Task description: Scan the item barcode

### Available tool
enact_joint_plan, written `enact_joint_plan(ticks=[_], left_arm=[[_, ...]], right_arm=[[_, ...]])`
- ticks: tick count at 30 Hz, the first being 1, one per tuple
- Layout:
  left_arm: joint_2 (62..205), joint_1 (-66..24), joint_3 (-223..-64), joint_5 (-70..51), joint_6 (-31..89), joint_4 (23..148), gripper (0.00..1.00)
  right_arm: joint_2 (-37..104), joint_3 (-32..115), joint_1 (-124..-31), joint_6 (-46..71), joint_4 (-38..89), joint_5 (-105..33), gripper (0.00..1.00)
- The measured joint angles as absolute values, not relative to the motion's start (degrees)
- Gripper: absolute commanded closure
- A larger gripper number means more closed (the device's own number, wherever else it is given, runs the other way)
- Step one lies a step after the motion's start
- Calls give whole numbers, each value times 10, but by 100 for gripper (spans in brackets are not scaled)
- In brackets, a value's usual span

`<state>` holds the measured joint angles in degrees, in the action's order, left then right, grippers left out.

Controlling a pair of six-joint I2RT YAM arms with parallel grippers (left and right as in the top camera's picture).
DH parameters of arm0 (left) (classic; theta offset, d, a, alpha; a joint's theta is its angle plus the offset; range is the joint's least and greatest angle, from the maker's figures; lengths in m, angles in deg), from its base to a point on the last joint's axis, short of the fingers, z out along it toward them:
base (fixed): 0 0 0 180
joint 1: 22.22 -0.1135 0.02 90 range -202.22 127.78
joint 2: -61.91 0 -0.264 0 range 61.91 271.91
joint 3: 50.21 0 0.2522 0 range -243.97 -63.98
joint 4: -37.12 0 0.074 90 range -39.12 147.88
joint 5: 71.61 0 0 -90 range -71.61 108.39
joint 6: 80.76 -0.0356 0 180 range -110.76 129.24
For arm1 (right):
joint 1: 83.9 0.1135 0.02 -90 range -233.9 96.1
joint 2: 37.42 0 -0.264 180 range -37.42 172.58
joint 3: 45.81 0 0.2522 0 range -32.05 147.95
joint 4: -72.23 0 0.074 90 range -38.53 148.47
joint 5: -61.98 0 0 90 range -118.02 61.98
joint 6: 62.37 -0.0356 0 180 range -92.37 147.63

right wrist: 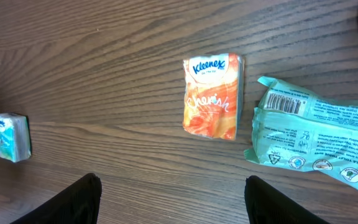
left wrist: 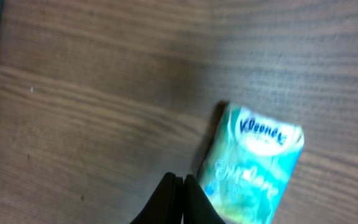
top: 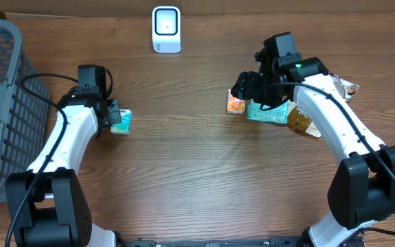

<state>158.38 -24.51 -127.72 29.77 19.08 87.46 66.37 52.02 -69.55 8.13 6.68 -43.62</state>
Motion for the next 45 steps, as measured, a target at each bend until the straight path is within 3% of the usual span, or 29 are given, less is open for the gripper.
enact_joint_plan(ticks=[16,32,45], left_arm=[[1612,-240,-1254,207,180,798,96],[1631,-144,-1254,204,200,796,96],[1631,-234,-1265,288,194,794,96]], right_arm=[[664,518,-696,81,77,-436,28],[664,517,-696,81,78,-436,28],[664,508,-696,81,86,-436,28]])
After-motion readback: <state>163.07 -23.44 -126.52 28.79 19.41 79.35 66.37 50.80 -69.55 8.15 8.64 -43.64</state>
